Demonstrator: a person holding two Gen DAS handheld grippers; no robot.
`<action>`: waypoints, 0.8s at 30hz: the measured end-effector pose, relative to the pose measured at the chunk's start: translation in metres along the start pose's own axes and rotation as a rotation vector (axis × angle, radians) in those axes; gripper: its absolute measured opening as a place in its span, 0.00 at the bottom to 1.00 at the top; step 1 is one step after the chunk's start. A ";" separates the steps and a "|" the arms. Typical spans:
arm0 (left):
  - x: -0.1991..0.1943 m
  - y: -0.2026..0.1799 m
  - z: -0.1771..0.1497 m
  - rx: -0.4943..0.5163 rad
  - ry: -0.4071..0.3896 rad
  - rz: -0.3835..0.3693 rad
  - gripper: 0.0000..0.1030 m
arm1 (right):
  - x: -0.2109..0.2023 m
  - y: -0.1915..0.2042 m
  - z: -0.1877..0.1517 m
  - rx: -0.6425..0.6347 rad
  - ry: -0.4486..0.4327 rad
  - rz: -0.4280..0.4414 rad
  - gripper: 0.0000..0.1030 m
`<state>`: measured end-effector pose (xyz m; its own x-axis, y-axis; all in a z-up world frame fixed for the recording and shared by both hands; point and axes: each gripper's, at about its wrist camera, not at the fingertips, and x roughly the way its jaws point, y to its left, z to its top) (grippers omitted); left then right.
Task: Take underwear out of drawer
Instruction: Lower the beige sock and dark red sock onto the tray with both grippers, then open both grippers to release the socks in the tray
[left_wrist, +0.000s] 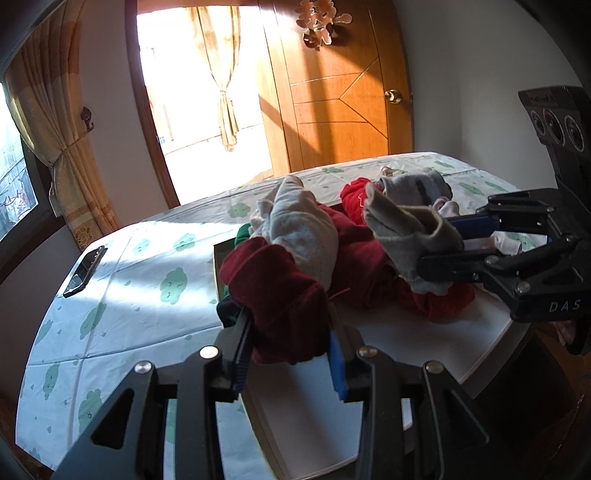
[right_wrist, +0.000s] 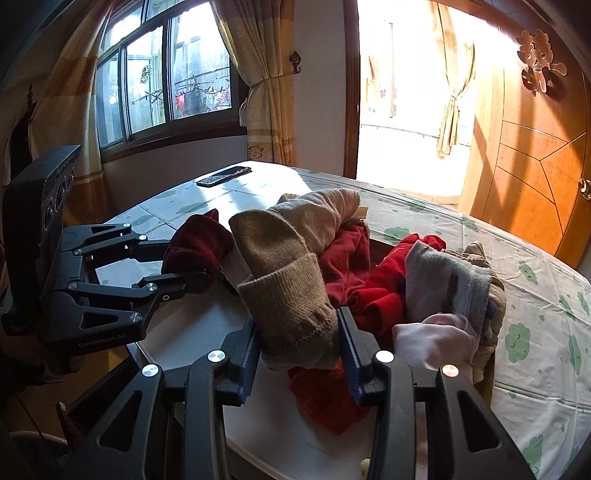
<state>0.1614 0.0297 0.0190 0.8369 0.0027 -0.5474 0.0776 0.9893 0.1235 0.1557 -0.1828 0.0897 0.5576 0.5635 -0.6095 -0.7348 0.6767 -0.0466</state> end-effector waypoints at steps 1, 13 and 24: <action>0.001 0.001 0.000 -0.002 0.003 -0.001 0.33 | 0.002 0.000 0.000 -0.004 0.004 0.001 0.41; 0.012 0.008 -0.011 -0.013 0.048 -0.011 0.33 | 0.022 0.015 0.004 -0.055 0.059 -0.007 0.41; 0.026 0.006 -0.024 -0.001 0.092 -0.016 0.36 | 0.046 0.036 -0.005 -0.152 0.183 -0.032 0.43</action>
<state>0.1705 0.0387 -0.0142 0.7825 0.0000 -0.6227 0.0904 0.9894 0.1136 0.1530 -0.1354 0.0559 0.5123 0.4385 -0.7384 -0.7754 0.6057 -0.1784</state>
